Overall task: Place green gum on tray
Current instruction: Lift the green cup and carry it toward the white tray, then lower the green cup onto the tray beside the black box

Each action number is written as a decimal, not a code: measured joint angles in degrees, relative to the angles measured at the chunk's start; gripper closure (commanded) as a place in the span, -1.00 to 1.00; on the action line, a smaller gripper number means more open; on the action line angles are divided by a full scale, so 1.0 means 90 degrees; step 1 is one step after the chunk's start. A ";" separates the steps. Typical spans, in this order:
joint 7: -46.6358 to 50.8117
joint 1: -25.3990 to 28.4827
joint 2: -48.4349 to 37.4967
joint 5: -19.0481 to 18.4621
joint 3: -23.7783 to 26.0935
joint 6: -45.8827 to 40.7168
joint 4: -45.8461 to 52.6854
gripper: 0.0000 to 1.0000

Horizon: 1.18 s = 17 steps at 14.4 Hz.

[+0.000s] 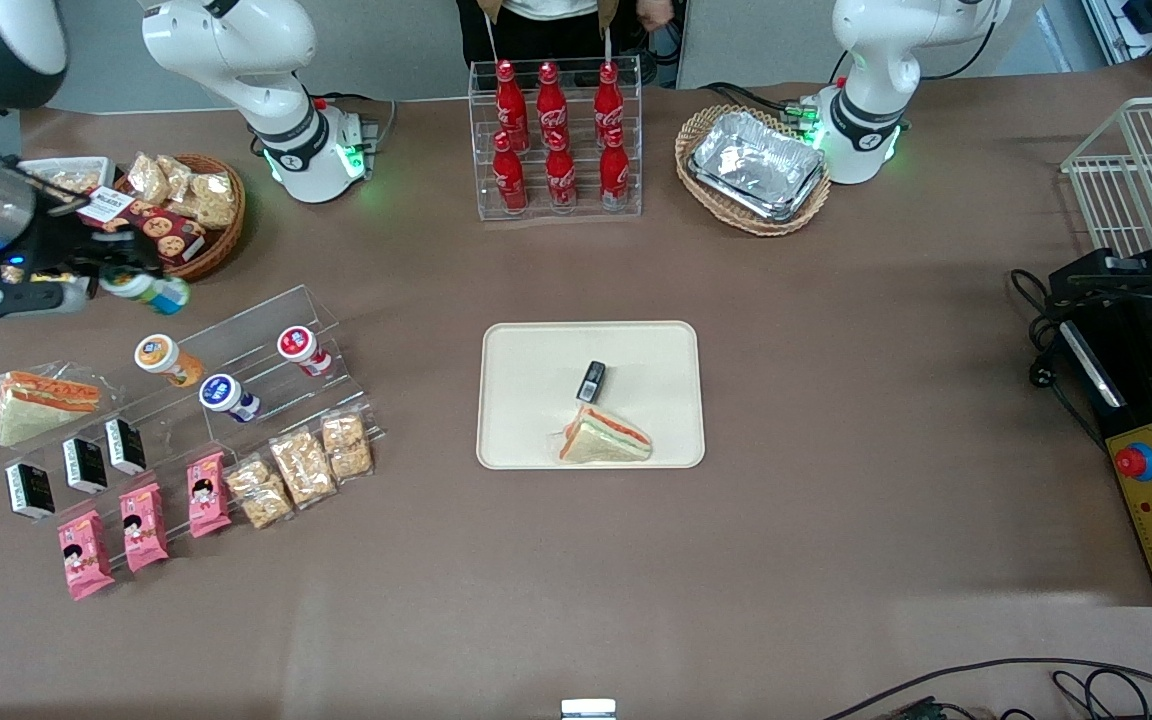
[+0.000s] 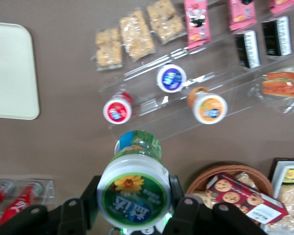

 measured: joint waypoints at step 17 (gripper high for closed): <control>0.4207 0.4044 0.2220 0.0967 0.0059 0.4589 -0.1425 0.65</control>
